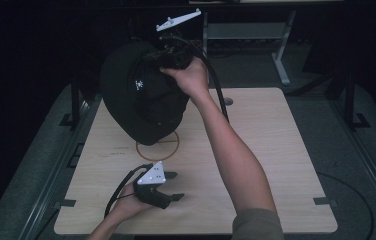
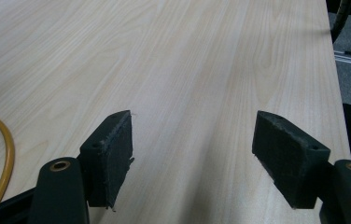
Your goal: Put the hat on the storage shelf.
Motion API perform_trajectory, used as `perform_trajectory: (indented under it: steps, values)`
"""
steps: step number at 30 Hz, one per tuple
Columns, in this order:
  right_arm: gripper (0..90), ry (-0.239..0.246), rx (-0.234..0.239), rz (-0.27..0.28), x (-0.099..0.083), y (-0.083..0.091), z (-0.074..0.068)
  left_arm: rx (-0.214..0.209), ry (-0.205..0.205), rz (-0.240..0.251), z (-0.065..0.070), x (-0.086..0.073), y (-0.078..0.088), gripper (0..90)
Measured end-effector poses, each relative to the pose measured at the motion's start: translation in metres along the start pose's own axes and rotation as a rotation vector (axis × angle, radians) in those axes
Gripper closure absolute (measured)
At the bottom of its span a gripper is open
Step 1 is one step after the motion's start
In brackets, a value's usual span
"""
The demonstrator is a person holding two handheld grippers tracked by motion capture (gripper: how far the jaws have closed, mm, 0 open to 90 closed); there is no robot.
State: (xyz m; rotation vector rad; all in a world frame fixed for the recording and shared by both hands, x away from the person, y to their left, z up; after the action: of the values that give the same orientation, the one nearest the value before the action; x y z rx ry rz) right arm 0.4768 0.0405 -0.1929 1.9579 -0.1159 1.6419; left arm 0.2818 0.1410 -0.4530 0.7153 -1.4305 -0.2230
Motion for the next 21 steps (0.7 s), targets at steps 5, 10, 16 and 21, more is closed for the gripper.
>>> perform_trajectory:
  steps: [5, 10, 16, 21]
  values:
    - [87.6, -0.005, 0.0, -0.022, 0.001, -0.01, 0.004, -0.003, -0.016, -0.007, 0.002, 0.001, -0.002, 28.4]
    - [86.9, 0.012, -0.013, -0.045, 0.01, -0.022, 0.006, -0.001, -0.039, -0.011, 0.007, 0.003, -0.004, 28.2]
    - [67.5, 0.007, -0.046, -0.061, 0.017, -0.034, 0.009, -0.005, -0.039, -0.016, 0.01, 0.003, -0.005, 28.0]
    - [60.1, -0.019, -0.036, -0.07, 0.007, -0.023, 0.014, -0.014, -0.038, -0.023, 0.011, 0.002, -0.007, 27.8]
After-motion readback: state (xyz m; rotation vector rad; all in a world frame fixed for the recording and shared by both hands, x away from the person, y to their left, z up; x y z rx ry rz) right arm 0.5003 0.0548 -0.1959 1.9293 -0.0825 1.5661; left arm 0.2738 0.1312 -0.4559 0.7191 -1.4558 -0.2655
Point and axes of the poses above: each handheld gripper's, and its own axes: y roughly backward along the jaws, x roughly out of its top, z roughly to its right, the point moved 3 cm from there along -y, roughly forward along the jaws, and after that the axes turned 2 degrees about z, right-handed, at the moved point
